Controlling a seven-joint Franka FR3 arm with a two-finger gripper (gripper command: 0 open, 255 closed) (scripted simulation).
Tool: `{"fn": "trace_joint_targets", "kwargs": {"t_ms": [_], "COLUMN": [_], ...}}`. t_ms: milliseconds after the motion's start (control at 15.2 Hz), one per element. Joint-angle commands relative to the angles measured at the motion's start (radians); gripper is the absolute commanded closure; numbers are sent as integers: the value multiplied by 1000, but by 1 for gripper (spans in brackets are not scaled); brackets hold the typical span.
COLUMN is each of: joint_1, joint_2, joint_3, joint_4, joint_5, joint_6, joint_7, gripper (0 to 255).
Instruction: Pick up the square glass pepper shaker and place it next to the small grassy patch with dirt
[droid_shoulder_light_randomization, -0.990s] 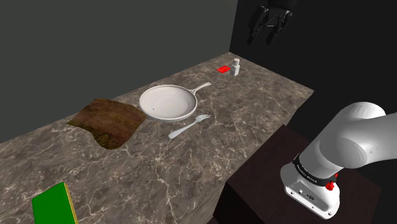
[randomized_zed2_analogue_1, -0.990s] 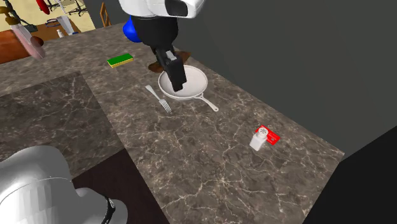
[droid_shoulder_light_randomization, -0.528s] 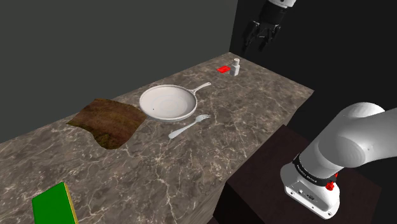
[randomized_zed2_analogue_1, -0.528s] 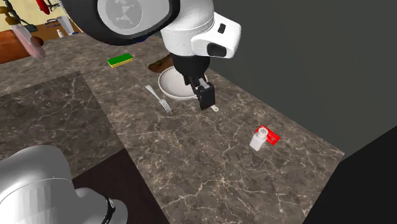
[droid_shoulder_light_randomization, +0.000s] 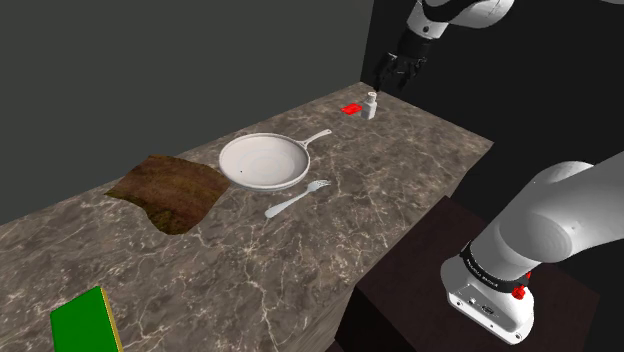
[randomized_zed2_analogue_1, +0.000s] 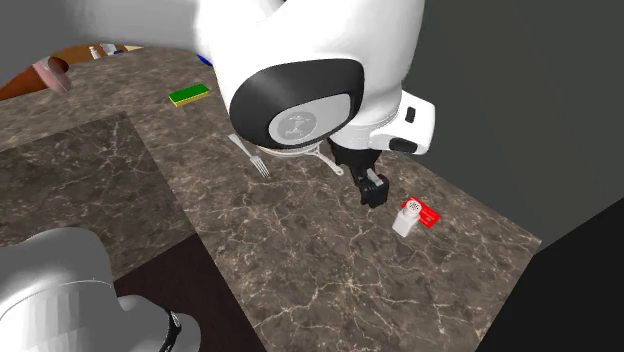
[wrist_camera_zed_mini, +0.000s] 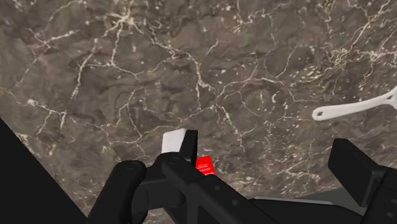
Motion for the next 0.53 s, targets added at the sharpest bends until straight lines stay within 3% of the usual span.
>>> {"fn": "trace_joint_targets", "kwargs": {"t_ms": [0, 462], "joint_1": [0, 9], "joint_2": [62, 292], "joint_3": [-25, -115], "joint_4": [4, 76], "joint_5": [13, 117], "joint_6": [66, 239], "joint_7": [-32, -178], "gripper": [0, 0]}}
